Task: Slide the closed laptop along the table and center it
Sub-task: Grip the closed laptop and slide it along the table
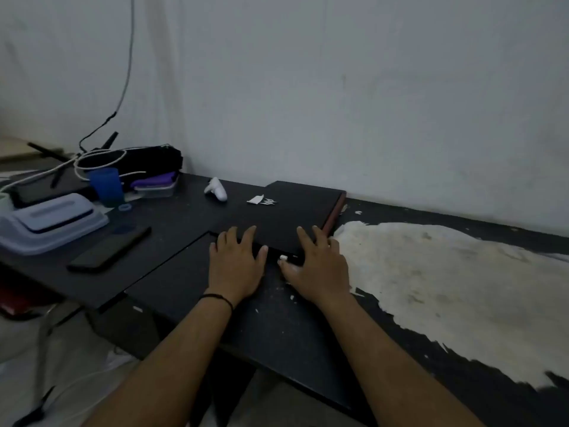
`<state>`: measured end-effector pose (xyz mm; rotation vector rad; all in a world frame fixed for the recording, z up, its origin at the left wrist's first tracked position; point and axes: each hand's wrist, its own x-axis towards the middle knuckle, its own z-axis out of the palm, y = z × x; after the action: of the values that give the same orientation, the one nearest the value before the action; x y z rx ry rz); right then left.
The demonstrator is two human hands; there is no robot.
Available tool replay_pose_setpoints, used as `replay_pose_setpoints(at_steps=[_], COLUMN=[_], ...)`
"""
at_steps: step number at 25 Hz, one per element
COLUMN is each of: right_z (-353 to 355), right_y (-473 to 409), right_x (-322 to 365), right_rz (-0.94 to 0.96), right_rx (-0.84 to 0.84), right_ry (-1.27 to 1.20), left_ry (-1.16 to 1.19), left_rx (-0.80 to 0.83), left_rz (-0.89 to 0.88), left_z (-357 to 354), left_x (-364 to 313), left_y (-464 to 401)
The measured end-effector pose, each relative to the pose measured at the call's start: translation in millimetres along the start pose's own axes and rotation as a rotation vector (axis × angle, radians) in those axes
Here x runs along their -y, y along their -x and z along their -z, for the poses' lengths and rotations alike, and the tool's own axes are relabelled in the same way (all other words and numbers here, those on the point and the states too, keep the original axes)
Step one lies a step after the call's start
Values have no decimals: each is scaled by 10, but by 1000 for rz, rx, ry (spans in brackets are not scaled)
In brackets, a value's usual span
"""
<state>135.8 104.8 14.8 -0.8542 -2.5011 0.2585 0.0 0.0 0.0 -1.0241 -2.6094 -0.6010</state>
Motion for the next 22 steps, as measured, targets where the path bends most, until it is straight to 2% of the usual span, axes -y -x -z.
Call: replay_pose_setpoints(at_steps=[4,9,14,22], right_z=[-173,-296,-329,-147], right_y=[-163,-208,-219,-181], right_x=[-18,-66,-103,-174], right_rz=[-93,-84,-74,-261], right_rx=[50,16,44,-79], right_ry=[-22,-12,-130,-160], left_ry=[-44,0,70,40], left_rx=[-64,40,20,-114], left_rz=[122,283,256,170], left_z=[-63,-179,-158,-29], left_x=[256,354,416,250], left_y=[-345,-656,-660,-341])
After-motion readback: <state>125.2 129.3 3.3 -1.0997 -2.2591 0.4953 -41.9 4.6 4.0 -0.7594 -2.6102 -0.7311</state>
